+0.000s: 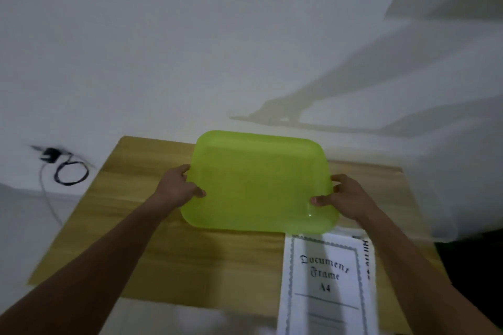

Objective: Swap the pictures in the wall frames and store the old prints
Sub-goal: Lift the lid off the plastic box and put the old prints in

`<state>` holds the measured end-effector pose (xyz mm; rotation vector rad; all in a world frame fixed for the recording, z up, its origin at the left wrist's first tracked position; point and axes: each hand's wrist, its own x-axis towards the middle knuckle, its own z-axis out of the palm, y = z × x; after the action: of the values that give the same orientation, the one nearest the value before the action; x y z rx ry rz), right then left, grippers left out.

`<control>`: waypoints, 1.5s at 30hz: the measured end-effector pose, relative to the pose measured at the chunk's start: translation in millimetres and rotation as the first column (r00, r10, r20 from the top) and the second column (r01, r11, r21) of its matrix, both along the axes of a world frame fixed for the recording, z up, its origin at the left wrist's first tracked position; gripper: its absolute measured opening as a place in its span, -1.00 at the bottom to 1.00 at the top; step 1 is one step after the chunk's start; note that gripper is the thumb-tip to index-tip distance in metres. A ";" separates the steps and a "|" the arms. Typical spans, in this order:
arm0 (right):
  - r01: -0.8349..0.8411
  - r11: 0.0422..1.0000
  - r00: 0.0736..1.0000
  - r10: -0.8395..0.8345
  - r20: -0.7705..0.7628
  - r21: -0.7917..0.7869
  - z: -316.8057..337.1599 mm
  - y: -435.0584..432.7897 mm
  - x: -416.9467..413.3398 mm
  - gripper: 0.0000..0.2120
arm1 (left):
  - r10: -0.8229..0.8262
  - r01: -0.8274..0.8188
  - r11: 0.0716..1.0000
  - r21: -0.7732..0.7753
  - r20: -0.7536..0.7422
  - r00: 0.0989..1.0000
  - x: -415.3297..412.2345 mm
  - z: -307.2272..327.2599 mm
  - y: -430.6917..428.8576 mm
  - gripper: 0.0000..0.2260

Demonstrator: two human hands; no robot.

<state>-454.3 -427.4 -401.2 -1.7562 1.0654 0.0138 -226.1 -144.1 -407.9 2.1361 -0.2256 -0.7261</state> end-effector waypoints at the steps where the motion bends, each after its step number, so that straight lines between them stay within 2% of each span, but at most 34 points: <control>1: -0.004 1.000 1.000 0.004 0.012 0.019 -6.3 16.8 17.2 -0.10 | 0.001 -0.001 1.000 0.022 0.011 1.000 16.0 -4.7 20.3 -0.21; 4: -0.060 0.996 0.998 0.058 0.034 0.070 -22.1 65.5 62.9 -0.07 | -0.010 0.008 0.998 0.056 0.025 1.000 56.2 -11.3 72.4 -0.17; 7: -0.142 0.988 0.989 0.139 0.051 0.068 -37.4 95.7 99.9 -0.21 | -0.009 0.007 0.996 0.084 0.022 1.000 91.7 -25.2 103.6 -0.30; 9: -0.174 0.983 0.984 0.171 0.054 0.058 -50.1 106.9 121.4 -0.24 | -0.012 0.005 0.993 0.119 0.054 0.998 113.5 -39.4 114.5 -0.24; 12: -0.171 0.985 0.984 0.170 0.049 0.025 -76.1 117.4 149.8 -0.24 | -0.046 0.029 0.984 0.176 0.093 0.995 141.3 -65.8 125.2 -0.18; 16: -0.158 0.987 0.987 0.158 0.009 0.006 -112.8 125.1 183.2 -0.33 | -0.064 0.037 0.976 0.217 0.118 0.991 163.3 -96.2 134.9 -0.31; 18: -0.160 0.987 0.987 0.160 -0.032 -0.012 -127.4 128.7 191.1 -0.28 | -0.081 0.052 0.972 0.229 0.120 0.989 170.0 -109.6 139.6 -0.31; 21: -0.153 0.988 0.986 0.150 -0.075 -0.032 -147.0 129.1 192.7 -0.08 | -0.130 0.083 0.954 0.289 0.146 0.981 175.6 -122.3 142.8 -0.25; 23: -0.180 0.981 0.978 0.171 -0.120 -0.070 -159.0 126.6 194.9 0.05 | -0.159 0.100 0.941 0.325 0.159 0.974 180.7 -128.0 142.0 -0.28; 25: -0.203 0.974 0.972 0.188 -0.144 -0.098 -158.3 128.5 196.5 0.06 | -0.184 0.114 0.928 0.354 0.170 0.968 183.3 -130.1 140.8 -0.34; 27: -0.225 0.965 0.965 0.201 -0.168 -0.139 -149.6 132.3 194.7 -0.04 | -0.194 0.096 0.918 0.386 0.224 0.955 181.0 -127.8 138.6 -0.39; 30: -0.258 0.945 0.957 0.220 -0.189 -0.204 -128.5 136.2 184.0 -0.18 | -0.178 0.016 0.908 0.418 0.351 0.919 162.0 -124.5 130.5 -0.42; 32: -0.279 0.934 0.951 0.235 -0.203 -0.225 -114.8 136.7 168.5 -0.26 | -0.167 0.004 0.932 0.364 0.420 0.892 136.2 -120.4 118.3 -0.44; 36: -0.284 0.929 0.947 0.233 -0.222 -0.236 -94.3 133.7 118.1 -0.34 | -0.225 0.138 0.968 0.212 0.471 0.853 62.0 -113.2 82.9 -0.54; 40: -0.280 0.929 0.943 0.218 -0.252 -0.241 -80.2 121.8 48.1 -0.43 | -0.266 0.230 0.964 0.137 0.402 0.876 -23.8 -111.5 47.8 -0.50; 43: -0.211 0.949 0.947 0.139 -0.289 -0.235 -80.8 112.0 -9.8 -0.48 | -0.338 0.301 0.939 0.166 0.284 0.897 -83.8 -111.3 23.5 -0.45; 45: -0.192 0.946 0.935 0.096 -0.342 -0.259 -84.3 106.5 -48.3 -0.48 | -0.410 0.364 0.907 0.209 0.253 0.876 -122.6 -113.2 7.9 -0.43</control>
<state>-502.7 -320.9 -485.5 -2.1498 1.2163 0.2617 -348.7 -136.2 -521.2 2.3749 -0.8024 -0.6640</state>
